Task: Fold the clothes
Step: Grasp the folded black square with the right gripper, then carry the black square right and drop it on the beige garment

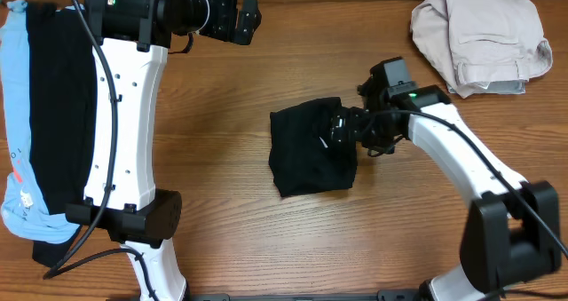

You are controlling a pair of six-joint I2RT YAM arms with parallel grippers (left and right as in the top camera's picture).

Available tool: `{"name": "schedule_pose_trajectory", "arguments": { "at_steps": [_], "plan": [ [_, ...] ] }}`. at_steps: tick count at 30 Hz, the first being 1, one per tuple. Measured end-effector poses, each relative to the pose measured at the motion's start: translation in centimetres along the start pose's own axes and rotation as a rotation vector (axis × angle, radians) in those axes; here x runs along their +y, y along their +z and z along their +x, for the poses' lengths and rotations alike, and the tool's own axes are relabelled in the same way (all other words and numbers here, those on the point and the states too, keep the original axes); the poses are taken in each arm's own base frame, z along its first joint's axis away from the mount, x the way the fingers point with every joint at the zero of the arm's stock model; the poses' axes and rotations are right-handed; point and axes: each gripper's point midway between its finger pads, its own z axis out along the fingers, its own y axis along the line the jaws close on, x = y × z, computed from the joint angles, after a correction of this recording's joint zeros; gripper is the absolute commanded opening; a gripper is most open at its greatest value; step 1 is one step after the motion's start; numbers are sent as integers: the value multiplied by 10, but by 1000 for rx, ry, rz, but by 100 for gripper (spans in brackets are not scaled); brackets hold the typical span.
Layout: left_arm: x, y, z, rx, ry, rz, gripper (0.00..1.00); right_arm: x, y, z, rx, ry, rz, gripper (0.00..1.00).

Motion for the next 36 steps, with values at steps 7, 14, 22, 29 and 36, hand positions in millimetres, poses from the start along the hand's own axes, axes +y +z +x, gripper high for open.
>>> {"name": "schedule_pose_trajectory", "arguments": {
  "at_steps": [7,14,22,29,36],
  "plan": [
    [2,0,0,1,0,-11,100,-22,57,10,114,15,26,91],
    [3,0,1,5,-1,-18,100,-15,69,7,125,13,-40,16],
    [3,0,1,5,-1,-18,100,28,75,3,143,-24,-310,4],
    [3,0,1,5,-1,-18,100,45,43,-22,107,16,-498,4],
    [3,0,1,5,-1,-18,100,22,-92,-118,-247,40,-640,4]
  ]
}}
